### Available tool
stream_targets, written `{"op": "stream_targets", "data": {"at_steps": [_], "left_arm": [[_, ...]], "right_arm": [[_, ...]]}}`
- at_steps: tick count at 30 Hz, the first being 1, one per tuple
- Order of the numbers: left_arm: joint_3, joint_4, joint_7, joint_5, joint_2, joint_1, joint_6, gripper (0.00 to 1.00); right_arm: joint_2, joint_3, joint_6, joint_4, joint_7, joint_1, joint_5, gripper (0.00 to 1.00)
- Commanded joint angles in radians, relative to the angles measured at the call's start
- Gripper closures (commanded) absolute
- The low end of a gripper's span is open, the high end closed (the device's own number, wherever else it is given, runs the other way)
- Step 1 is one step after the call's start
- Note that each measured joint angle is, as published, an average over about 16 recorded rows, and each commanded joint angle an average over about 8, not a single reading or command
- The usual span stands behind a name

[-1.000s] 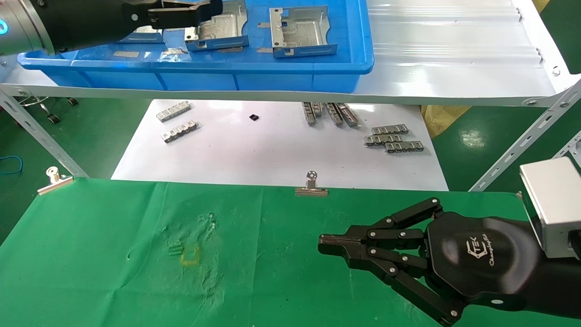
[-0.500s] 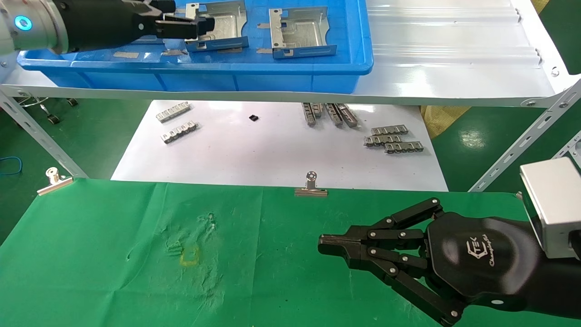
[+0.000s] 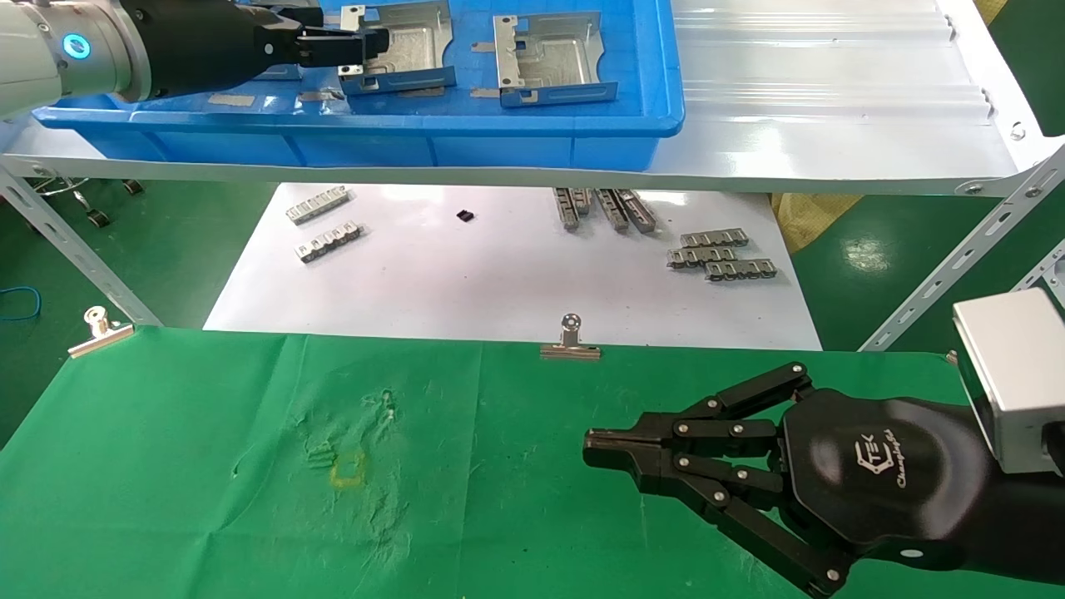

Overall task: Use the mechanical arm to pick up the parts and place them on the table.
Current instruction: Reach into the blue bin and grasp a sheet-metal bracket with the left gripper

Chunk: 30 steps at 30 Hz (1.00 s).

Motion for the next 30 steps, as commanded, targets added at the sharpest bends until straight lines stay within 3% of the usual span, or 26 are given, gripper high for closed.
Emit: {"op": "stream_targets", "data": {"at_steps": [1,21,30], "left_arm": [[-0.002,-0.002,-0.002,-0.003,0.001,0.002,-0.006,1.00],[-0.015,-0.012,-0.006,-0.022,0.015,0.024,-0.049,1.00],[-0.033,-0.060,0.055,-0.047,0.004,0.006,-0.025,1.00]], "right_arm": [[0.000,0.000,0.000,0.000,0.000,0.000,0.000,0.00],[0.001,-0.001,0.001,0.000,-0.001,0.000,0.001,0.00],[0.001,-0.002,0.001,0.000,-0.001,0.000,0.001,0.00]]}}
